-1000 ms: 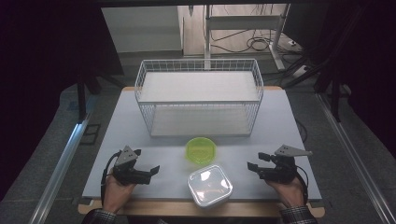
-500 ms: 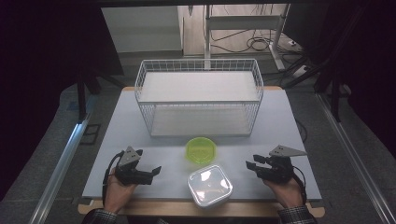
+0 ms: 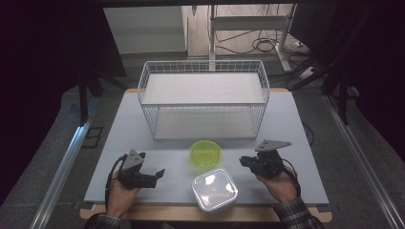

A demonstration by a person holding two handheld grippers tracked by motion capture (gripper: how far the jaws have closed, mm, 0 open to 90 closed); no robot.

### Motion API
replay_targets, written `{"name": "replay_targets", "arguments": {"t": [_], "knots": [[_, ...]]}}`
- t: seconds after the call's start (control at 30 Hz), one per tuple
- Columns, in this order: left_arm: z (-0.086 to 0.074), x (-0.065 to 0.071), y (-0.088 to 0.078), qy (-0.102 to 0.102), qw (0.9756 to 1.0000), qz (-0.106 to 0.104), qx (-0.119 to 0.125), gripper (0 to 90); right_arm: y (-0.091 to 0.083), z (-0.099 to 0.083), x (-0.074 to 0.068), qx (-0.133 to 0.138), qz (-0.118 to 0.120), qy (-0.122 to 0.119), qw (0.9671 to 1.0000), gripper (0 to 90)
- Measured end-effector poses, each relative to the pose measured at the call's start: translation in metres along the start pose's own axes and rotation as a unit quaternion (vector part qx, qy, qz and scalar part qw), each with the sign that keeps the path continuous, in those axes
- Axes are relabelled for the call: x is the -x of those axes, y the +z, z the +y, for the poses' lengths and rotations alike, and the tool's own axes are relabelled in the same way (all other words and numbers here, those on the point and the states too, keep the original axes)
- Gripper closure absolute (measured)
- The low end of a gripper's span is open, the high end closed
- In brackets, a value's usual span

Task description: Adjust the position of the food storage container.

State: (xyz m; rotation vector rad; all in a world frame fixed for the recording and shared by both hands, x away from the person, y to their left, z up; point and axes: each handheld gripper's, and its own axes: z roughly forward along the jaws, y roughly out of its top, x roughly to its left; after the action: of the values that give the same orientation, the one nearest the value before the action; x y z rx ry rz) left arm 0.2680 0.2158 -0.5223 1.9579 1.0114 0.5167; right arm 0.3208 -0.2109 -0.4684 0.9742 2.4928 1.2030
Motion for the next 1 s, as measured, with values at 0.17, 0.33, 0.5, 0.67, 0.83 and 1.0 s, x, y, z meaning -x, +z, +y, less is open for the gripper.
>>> {"name": "replay_targets", "arguments": {"t": [0.17,0.33,0.5,0.67,0.83,1.0], "knots": [[0.000,0.001,0.000,0.001,1.0000,0.001,0.002,2.3,0.018,0.025,-0.006,0.007,0.029,0.000,0.9995,89.9],[0.000,0.001,-0.001,0.004,1.0000,0.003,0.001,2.3,0.038,0.047,-0.019,0.001,0.053,-0.017,0.9985,89.8],[0.000,0.000,-0.001,0.002,1.0000,0.006,-0.001,2.5,0.069,0.073,-0.041,-0.018,0.080,-0.056,0.9951,89.7],[0.000,0.000,0.000,0.003,1.0000,0.003,-0.004,2.5,0.091,0.084,-0.051,-0.030,0.090,-0.072,0.9929,89.8],[0.000,0.001,0.002,0.008,0.9999,0.002,-0.009,2.7,0.110,0.093,-0.058,-0.046,0.099,-0.092,0.9898,89.8],[0.000,0.002,0.002,0.011,0.9999,0.002,-0.011,2.8,0.127,0.099,-0.068,-0.068,0.106,-0.118,0.9850,89.8]]}}
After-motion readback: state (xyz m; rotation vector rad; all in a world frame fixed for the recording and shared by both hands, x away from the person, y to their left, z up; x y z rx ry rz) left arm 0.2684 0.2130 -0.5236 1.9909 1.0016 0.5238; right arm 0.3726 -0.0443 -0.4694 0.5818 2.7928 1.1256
